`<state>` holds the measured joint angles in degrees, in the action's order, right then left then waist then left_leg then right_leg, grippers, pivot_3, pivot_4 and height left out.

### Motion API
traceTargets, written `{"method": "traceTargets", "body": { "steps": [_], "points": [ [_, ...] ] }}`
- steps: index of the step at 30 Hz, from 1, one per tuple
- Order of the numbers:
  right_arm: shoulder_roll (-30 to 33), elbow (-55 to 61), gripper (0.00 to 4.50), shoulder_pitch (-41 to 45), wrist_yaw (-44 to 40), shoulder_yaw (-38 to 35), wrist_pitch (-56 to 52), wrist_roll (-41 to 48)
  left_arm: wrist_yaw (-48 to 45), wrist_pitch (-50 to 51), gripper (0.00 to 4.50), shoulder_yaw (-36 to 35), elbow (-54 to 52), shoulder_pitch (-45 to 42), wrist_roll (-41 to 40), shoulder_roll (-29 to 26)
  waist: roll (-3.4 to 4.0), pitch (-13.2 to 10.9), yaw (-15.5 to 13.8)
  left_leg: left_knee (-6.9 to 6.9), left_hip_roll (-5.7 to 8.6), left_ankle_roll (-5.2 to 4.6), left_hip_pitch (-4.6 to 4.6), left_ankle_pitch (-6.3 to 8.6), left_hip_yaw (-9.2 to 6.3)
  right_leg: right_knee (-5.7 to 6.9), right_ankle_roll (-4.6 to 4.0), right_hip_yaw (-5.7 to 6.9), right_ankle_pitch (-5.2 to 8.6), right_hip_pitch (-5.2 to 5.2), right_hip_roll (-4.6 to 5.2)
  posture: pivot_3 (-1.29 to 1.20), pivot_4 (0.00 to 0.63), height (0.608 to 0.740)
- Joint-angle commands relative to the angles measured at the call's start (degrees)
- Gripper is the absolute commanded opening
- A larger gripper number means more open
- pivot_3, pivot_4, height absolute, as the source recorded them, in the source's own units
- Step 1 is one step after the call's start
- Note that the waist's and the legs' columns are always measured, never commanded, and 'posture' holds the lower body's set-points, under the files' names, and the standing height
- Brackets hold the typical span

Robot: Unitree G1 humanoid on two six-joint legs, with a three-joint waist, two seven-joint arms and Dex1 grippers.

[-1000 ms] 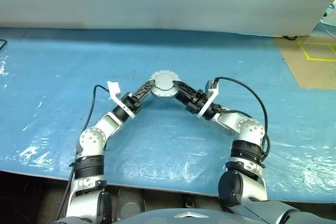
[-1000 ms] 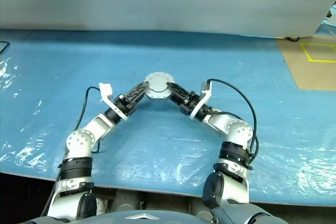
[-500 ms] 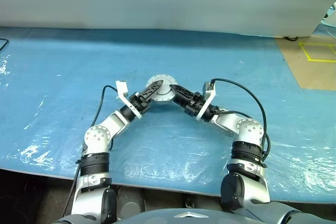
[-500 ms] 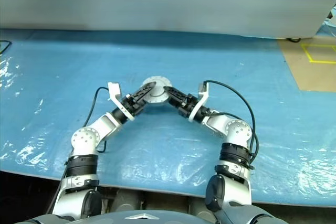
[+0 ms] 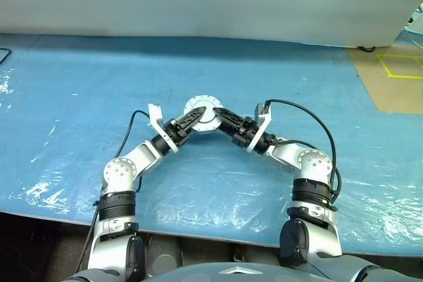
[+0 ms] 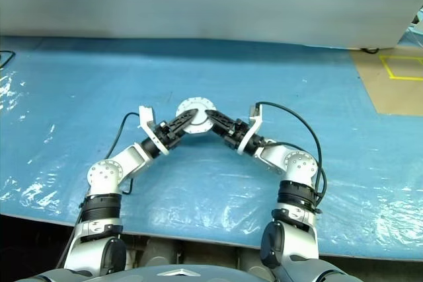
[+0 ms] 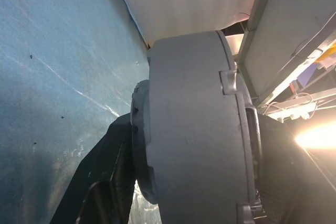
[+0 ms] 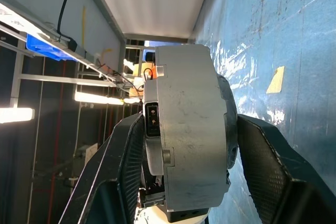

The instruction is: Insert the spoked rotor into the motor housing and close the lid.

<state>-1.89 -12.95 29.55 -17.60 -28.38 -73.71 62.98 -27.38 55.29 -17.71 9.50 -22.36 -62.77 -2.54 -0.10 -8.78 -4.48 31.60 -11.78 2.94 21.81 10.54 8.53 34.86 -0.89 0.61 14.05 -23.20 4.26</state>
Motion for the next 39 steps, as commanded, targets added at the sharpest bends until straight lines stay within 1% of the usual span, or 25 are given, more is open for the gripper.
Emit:
{"method": "traceTargets", "body": {
  "steps": [1, 5, 7, 8, 11, 14, 18, 25, 28, 31, 35, 39],
  "points": [
    [-0.45, 1.87, 2.4, 1.33, -1.59, 0.83, 0.84, 3.26, -0.6, 0.3, 2.63, 0.54, -1.09, -0.23, -1.09, 0.97, 0.0, 0.0, 0.0, 0.01, 0.0, 0.0, 0.01, 0.0, -0.01, 0.0, 0.0, 0.0, 0.0, 0.0, 0.0, 0.0, 0.15, 0.74],
    [-0.38, 2.79, 2.4, 1.2, -2.32, 1.24, 3.12, 2.6, -0.03, 0.58, 2.63, -0.9, -1.14, -0.39, -2.79, 2.04, 0.0, 0.0, 0.01, 0.04, -0.01, 0.0, 0.01, 0.0, -0.01, 0.03, 0.0, 0.01, 0.0, 0.0, 0.0, 0.0, 0.15, 0.74],
    [-0.59, 3.83, 3.11, 1.39, -2.47, 0.58, 4.17, 3.96, 0.52, 0.27, 2.63, -1.64, -0.98, -0.45, -3.26, 2.47, 0.0, 0.0, -0.04, 0.07, 0.0, 0.0, 0.02, 0.0, -0.02, 0.04, 0.0, 0.01, 0.0, 0.0, 0.0, 0.0, 0.15, 0.74],
    [-0.7, 4.02, 3.37, 1.49, -2.32, 0.32, 4.54, 4.58, 0.69, 0.21, 2.63, -1.85, -0.93, -0.47, -3.4, 2.57, 0.0, 0.0, -0.06, 0.08, 0.0, 0.0, 0.03, 0.0, -0.02, 0.04, 0.0, 0.01, 0.0, 0.01, 0.0, 0.0, 0.15, 0.74],
    [-1.38, 0.7, 4.36, 3.92, 0.65, -4.02, 9.38, 7.45, 1.79, -1.75, 2.63, -4.51, 0.0, -1.08, -5.02, 4.1, 0.0, 0.0, -0.05, 0.11, -0.01, 0.0, 0.03, 0.0, -0.02, 0.05, 0.01, 0.01, -0.01, 0.01, 0.01, 0.0, 0.15, 0.74],
    [-1.38, -1.39, 4.36, 5.38, 2.64, -7.02, 11.39, 11.74, 3.83, -3.08, 2.63, -7.32, 1.06, -1.9, -7.7, 5.44, -0.04, -0.02, -0.05, 0.19, -0.01, -0.01, 0.04, 0.0, -0.02, 0.07, 0.02, 0.0, -0.03, 0.02, 0.02, 0.0, 0.15, 0.74],
    [-0.77, -2.15, 4.36, 5.65, 4.13, -7.1, 13.37, 13.52, 5.3, -8.16, 2.63, -10.63, 1.53, -3.05, -8.5, 6.41, -0.04, -0.02, 0.08, 0.22, -0.02, -0.01, 0.05, 0.0, -0.03, 0.08, 0.02, 0.0, -0.03, 0.03, 0.0, 0.0, 0.15, 0.74],
    [-0.52, -1.58, 4.36, 4.09, 3.9, -3.82, 14.99, 12.45, 6.45, -33.0, 2.63, -17.66, 7.44, -8.08, 0.33, 5.24, -0.08, -0.04, 0.15, 0.26, -0.02, -0.01, 0.12, 0.0, -0.08, 0.05, 0.05, 0.06, -0.05, 0.03, 0.0, 0.0, 0.15, 0.74],
    [-0.53, -0.83, 4.36, 3.45, 3.51, -2.26, 15.18, 12.31, 6.85, -39.59, 2.63, -19.21, 12.04, -9.88, 3.51, 2.9, -0.1, -0.06, 0.1, 0.27, -0.03, -0.01, 0.15, 0.0, -0.12, 0.04, 0.06, 0.11, -0.05, 0.03, -0.01, 0.0, 0.15, 0.74],
    [-0.15, -0.43, 4.36, 3.34, 3.14, -0.85, 16.08, 11.43, 8.37, -42.4, 2.63, -19.78, 16.82, -10.7, 5.54, 1.24, -0.16, -0.09, -0.06, 0.29, -0.01, -0.02, 0.19, 0.0, -0.14, 0.03, 0.08, 0.14, -0.07, 0.03, 0.0, 0.0, 0.15, 0.74],
    [0.2, -0.25, 4.36, 3.58, 2.98, -0.05, 16.49, 12.33, 9.21, -44.24, 2.63, -19.25, 17.99, -10.36, 7.65, 1.28, -0.35, -0.2, -1.03, 0.4, -0.03, -0.01, 0.28, 0.0, -0.17, 0.02, 0.15, 0.17, -0.11, 0.03, 0.02, 0.0, 0.15, 0.74],
    [0.57, 0.44, 4.36, 3.15, 2.44, 1.49, 16.2, 12.3, 10.12, -45.97, 2.63, -19.46, 19.52, -9.89, 9.4, 1.86, -0.42, -0.24, -1.07, 0.52, -0.05, -0.01, 0.31, 0.0, -0.19, 0.07, 0.14, 0.2, -0.15, 0.04, 0.02, 0.0, 0.15, 0.74]
  ]
}}
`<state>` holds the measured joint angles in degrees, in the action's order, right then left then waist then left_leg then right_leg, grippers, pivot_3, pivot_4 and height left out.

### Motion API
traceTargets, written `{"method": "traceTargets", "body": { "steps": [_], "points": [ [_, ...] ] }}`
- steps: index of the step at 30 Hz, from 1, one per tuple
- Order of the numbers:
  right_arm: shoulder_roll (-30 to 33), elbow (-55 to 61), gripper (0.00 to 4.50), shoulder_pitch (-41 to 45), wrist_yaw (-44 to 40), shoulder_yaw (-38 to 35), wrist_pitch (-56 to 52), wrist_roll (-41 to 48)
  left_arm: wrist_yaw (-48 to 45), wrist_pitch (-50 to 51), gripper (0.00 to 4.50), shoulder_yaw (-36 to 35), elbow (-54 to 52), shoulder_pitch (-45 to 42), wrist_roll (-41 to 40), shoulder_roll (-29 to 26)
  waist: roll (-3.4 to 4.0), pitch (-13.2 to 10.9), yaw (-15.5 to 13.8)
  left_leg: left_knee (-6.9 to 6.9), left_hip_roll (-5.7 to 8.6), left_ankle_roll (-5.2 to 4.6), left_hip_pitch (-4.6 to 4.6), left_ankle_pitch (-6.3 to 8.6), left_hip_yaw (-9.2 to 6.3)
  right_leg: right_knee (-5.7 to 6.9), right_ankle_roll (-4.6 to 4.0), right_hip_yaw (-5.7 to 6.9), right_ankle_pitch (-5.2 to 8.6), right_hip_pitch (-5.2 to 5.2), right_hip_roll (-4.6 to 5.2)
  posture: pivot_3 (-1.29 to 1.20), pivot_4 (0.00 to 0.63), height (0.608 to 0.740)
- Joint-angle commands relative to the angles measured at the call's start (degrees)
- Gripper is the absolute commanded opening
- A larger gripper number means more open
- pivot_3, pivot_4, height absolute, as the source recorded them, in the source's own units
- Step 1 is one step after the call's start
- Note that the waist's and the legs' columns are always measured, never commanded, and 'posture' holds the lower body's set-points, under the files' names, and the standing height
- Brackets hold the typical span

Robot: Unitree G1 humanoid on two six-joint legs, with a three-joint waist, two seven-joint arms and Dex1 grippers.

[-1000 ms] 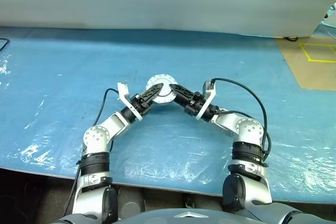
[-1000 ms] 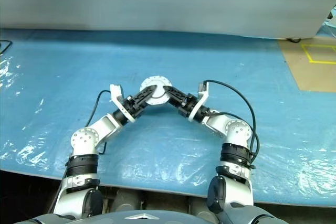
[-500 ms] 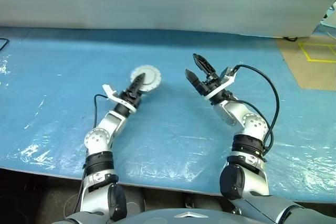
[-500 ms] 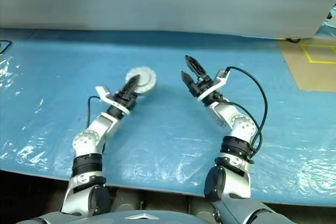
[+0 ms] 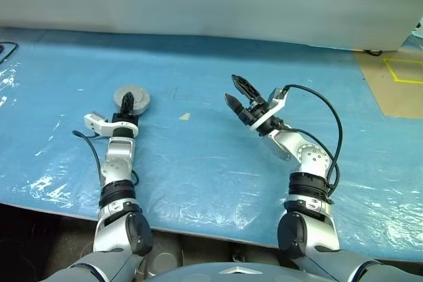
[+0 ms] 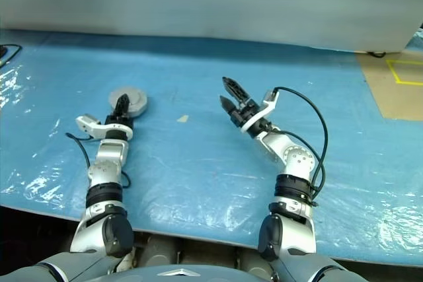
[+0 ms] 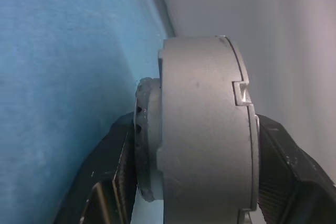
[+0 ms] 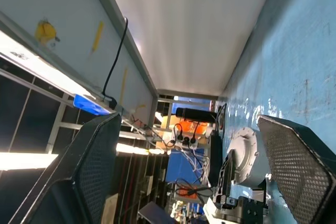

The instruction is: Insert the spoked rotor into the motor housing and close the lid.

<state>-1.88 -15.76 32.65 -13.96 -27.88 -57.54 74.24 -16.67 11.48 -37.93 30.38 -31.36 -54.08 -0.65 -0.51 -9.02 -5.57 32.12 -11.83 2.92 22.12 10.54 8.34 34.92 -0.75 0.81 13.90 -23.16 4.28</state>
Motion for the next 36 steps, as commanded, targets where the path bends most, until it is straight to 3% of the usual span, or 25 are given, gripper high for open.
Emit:
{"method": "traceTargets", "body": {
  "steps": [1, 8, 14, 19, 23, 31, 36],
  "points": [
    [0.62, 3.35, 4.36, -0.08, -1.34, 1.28, 0.05, 0.91, -0.43, -2.55, 2.63, 0.54, -1.16, -0.82, 0.85, 0.16, 0.0, 0.0, 0.02, 0.0, 0.0, 0.0, 0.0, 0.0, 0.0, 0.0, 0.0, 0.0, -0.01, 0.0, 0.0, 0.0, 0.15, 0.74],
    [1.25, 3.66, 4.36, -0.49, -2.07, 2.77, 0.32, 0.36, 2.05, -5.85, 2.63, -0.11, 0.64, -0.26, 3.02, 0.08, 0.0, 0.0, 0.12, 0.03, -0.01, 0.0, -0.1, 0.0, 0.0, 0.05, -0.02, -0.02, -0.03, 0.06, 0.0, 0.0, 0.15, 0.74],
    [2.03, 3.76, 4.39, -0.93, -2.65, 4.28, 0.8, -0.74, 4.8, -12.15, 4.46, -1.29, 1.74, -0.34, 5.54, -0.9, 0.01, 0.01, 0.44, 0.02, -0.01, 0.01, -0.45, 0.01, 0.02, 0.13, -0.03, -0.11, -0.04, 0.25, -0.01, 0.0, 0.15, 0.74],
    [2.79, 4.75, 4.39, -1.94, -4.05, 7.12, 1.0, -3.35, 6.74, -25.23, 4.49, -3.48, 3.83, -1.59, 9.79, -4.28, 0.0, 0.01, 1.29, 0.03, -0.02, 0.01, -0.53, 0.01, 0.03, 0.07, -0.04, -0.15, -0.04, 0.36, -0.01, 0.0, 0.15, 0.74],
    [3.44, 6.05, 4.39, -2.61, -5.59, 10.2, 3.25, -8.36, 7.45, -27.49, 4.49, -0.15, 5.88, -1.84, 15.75, -8.22, 0.0, 0.01, 1.08, 0.03, -0.02, 0.01, -0.41, 0.01, -0.02, 0.04, -0.01, -0.06, -0.06, 0.32, -0.02, 0.0, 0.15, 0.74],
    [10.27, 10.45, 4.39, -2.78, -12.07, 23.5, 21.6, -32.99, -12.23, -22.43, 4.49, 10.91, -6.93, 2.12, 16.27, -10.72, -0.05, 0.0, -0.18, 0.09, 0.0, 0.02, -0.21, 0.01, -0.03, -0.04, 0.05, 0.1, -0.1, 0.31, 0.08, 0.0, 0.15, 0.74],
    [15.33, 10.55, 4.39, -2.87, -14.8, 28.26, 34.37, -46.46, -24.56, -17.02, 4.49, 24.15, -15.65, 8.19, 22.85, -15.3, -0.05, 0.0, 0.2, 0.09, -0.02, 0.02, -0.25, 0.01, 0.0, -0.02, 0.05, 0.01, -0.1, 0.27, 0.04, 0.0, 0.15, 0.74]
  ]
}}
